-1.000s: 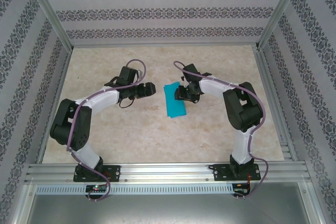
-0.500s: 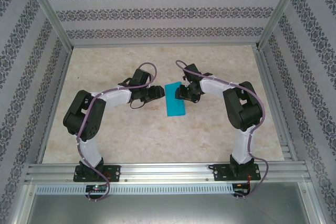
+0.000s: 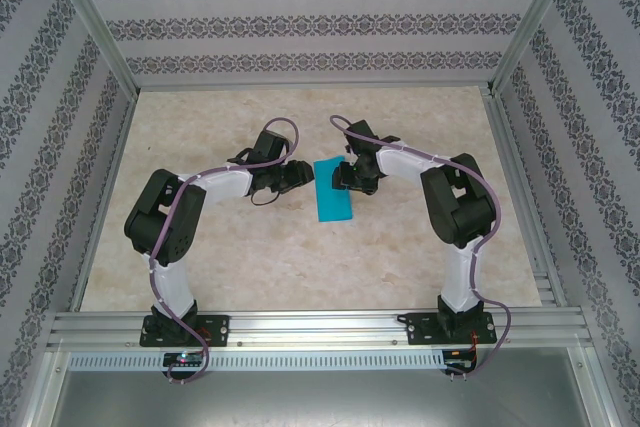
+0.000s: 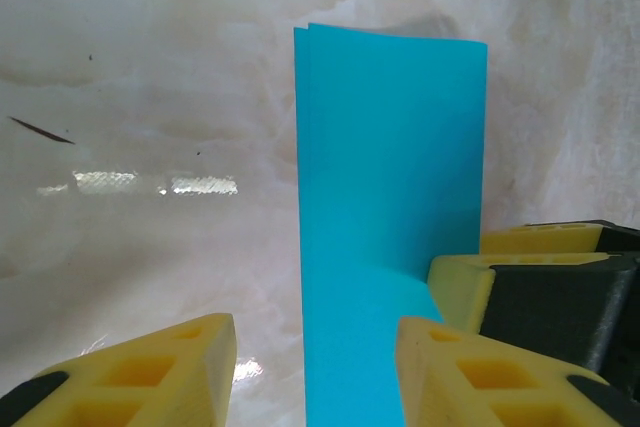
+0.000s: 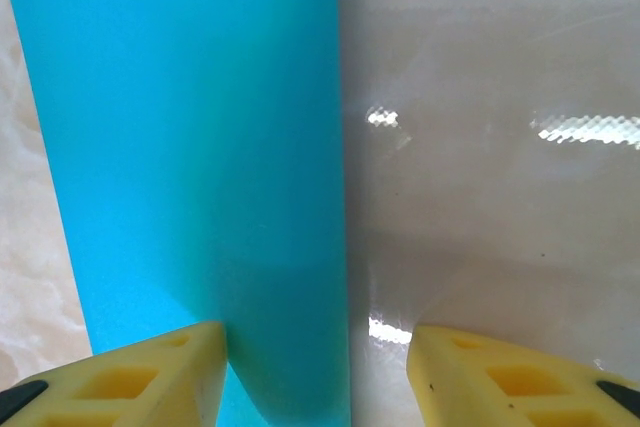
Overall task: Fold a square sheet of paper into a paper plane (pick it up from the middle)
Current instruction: Fold the square sheet of paper in half at the center of the table, then hold the square sheet of paper at the center of the table.
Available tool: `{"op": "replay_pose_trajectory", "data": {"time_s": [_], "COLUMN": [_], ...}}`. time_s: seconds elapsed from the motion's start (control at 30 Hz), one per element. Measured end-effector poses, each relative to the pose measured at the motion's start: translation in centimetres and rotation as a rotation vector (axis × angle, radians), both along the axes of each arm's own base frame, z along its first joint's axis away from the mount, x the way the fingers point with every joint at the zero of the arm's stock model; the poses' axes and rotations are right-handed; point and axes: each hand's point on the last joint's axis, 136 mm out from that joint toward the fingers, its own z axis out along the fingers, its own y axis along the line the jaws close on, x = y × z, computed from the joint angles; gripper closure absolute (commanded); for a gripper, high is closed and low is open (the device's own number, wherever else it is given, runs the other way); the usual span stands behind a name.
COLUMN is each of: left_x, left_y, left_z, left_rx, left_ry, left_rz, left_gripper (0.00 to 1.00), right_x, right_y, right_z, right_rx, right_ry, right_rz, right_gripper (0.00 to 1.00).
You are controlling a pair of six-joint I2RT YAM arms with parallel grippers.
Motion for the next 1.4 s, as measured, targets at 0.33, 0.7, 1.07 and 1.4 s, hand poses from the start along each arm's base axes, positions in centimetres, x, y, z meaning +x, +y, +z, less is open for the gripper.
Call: {"op": "replay_pose_trajectory", "data": {"time_s": [0.33,0.7,1.07,1.4], "left_x": [0.8,1.6,1.9,1.5], "left_y": [-0.4,-0.1,-1.1,-2.1], "left_z": [-0.8,-0.4,-0.5,-1.3], "left_rx": [-0.002,0.017,-0.013,-0.032], "left_ry": [0.016,-0.005,0.01,0.04], "left_rz": [0.011,0.038,0.011,-0.024], "left_gripper": [0.62,0.66,0.72,0.76], "right_x": [0.0,-0.1,0.0,0.0], "right_y": [0.0,0.1,0.0,0.1], "right_z": [-0.2,-0.3,-0.4,-0.5], "right_rx": [-0.022,-0.04,-0.049,-0.054], "right_ry": [0.002,0.015,0.032,0.046], "right_rz": [0.013,0.046,0.046,0.04], "right_gripper": [0.45,0.44,0.44,0.44]}}
